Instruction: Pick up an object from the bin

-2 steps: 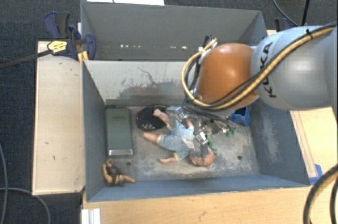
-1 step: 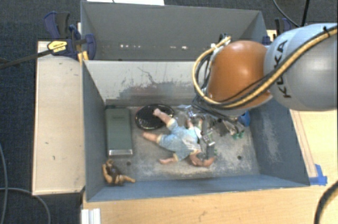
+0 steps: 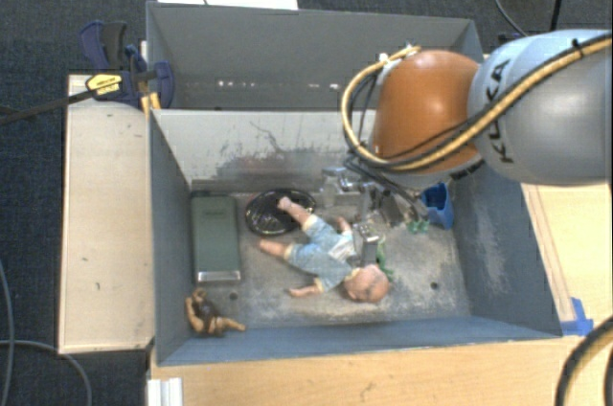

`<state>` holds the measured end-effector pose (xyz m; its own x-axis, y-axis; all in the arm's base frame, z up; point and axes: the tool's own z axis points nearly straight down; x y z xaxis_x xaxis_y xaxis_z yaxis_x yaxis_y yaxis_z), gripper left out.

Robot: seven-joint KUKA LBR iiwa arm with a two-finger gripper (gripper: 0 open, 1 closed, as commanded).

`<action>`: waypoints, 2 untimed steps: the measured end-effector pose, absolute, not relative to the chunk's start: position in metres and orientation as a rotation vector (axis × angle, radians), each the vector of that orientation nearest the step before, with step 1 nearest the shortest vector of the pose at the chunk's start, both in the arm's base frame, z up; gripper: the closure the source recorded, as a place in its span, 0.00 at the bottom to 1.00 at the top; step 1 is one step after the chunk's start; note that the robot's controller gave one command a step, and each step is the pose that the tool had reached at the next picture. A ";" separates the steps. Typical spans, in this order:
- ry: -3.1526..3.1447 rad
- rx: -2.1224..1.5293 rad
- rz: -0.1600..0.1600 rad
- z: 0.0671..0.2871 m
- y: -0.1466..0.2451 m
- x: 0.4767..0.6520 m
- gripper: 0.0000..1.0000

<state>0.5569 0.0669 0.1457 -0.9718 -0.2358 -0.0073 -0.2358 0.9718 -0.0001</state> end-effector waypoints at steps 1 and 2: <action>3.105 -0.388 0.000 0.104 0.093 0.531 0.00; 3.089 -0.603 0.002 0.081 0.111 0.514 0.00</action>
Offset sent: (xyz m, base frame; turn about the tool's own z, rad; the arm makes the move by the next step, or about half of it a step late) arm -0.0113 0.0538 -0.0757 -0.2725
